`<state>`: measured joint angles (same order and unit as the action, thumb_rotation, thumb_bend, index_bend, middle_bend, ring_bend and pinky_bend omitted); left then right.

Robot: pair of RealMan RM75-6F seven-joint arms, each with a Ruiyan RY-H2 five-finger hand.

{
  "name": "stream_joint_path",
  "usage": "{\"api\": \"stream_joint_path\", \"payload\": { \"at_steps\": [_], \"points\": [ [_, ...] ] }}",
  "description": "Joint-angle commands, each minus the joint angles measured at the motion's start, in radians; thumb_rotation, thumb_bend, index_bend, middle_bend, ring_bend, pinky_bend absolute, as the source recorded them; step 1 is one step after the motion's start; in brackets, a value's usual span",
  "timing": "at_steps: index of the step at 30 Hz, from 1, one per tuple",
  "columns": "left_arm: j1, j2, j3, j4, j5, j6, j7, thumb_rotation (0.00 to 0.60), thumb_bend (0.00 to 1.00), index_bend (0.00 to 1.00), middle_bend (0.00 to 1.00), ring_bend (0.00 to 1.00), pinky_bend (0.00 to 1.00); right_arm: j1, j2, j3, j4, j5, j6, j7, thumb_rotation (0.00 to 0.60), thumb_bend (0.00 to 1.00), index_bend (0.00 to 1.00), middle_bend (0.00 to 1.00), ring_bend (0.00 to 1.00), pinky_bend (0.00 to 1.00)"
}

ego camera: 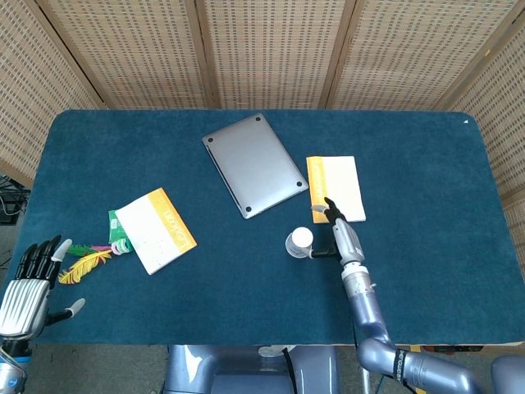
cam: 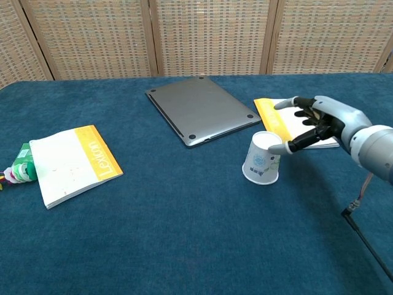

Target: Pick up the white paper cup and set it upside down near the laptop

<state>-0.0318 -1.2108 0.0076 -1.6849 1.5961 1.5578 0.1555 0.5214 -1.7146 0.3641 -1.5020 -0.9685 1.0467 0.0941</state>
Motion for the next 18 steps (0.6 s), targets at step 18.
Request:
{"api": "stream_joint_path", "payload": {
  "at_steps": [18],
  "points": [
    [0.007,0.011,-0.027,0.014,-0.031,0.022,-0.036,0.6,0.15,0.0,0.0,0.0,0.0,-0.305,0.33,-0.29,0.0,-0.52,0.489,-0.241,0.6,0.21,0.07,0.0,0.0,0.0]
  ]
}}
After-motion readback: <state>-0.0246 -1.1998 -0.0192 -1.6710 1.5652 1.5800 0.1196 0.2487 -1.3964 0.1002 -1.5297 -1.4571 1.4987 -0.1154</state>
